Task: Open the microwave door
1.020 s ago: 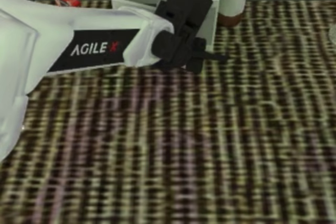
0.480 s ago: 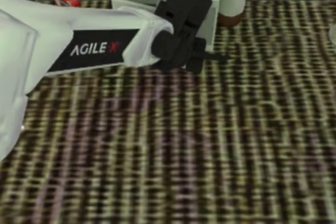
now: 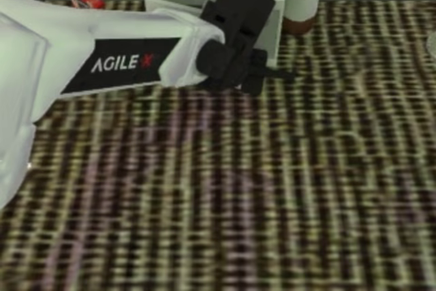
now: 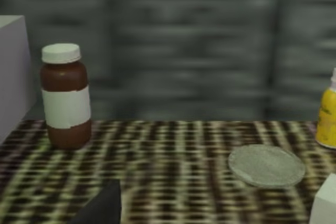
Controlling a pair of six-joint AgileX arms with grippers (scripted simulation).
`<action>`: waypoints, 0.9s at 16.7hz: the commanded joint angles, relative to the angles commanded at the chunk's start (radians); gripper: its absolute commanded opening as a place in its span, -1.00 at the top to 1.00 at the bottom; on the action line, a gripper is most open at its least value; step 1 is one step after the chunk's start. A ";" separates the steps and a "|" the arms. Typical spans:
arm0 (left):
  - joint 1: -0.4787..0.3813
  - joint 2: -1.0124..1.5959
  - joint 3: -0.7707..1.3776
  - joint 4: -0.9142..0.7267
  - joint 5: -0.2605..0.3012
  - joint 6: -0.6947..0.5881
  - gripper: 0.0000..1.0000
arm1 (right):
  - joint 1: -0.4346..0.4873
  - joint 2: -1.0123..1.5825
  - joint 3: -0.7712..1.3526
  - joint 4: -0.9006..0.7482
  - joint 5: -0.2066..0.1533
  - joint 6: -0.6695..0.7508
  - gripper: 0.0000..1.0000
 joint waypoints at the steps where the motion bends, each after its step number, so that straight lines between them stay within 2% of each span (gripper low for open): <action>1: 0.000 0.000 0.000 0.000 0.000 0.000 1.00 | 0.000 0.000 0.000 0.000 0.000 0.000 -1.00; 4: 0.000 0.000 0.000 0.000 0.000 0.000 1.00 | 0.000 0.000 0.000 0.000 0.000 0.000 -1.00; 12: 0.015 -0.049 -0.080 0.045 0.056 0.069 1.00 | 0.000 0.000 0.000 0.000 0.000 0.000 -1.00; 15: 0.017 -0.053 -0.086 0.048 0.060 0.075 1.00 | 0.000 0.000 0.000 0.000 0.000 0.000 -1.00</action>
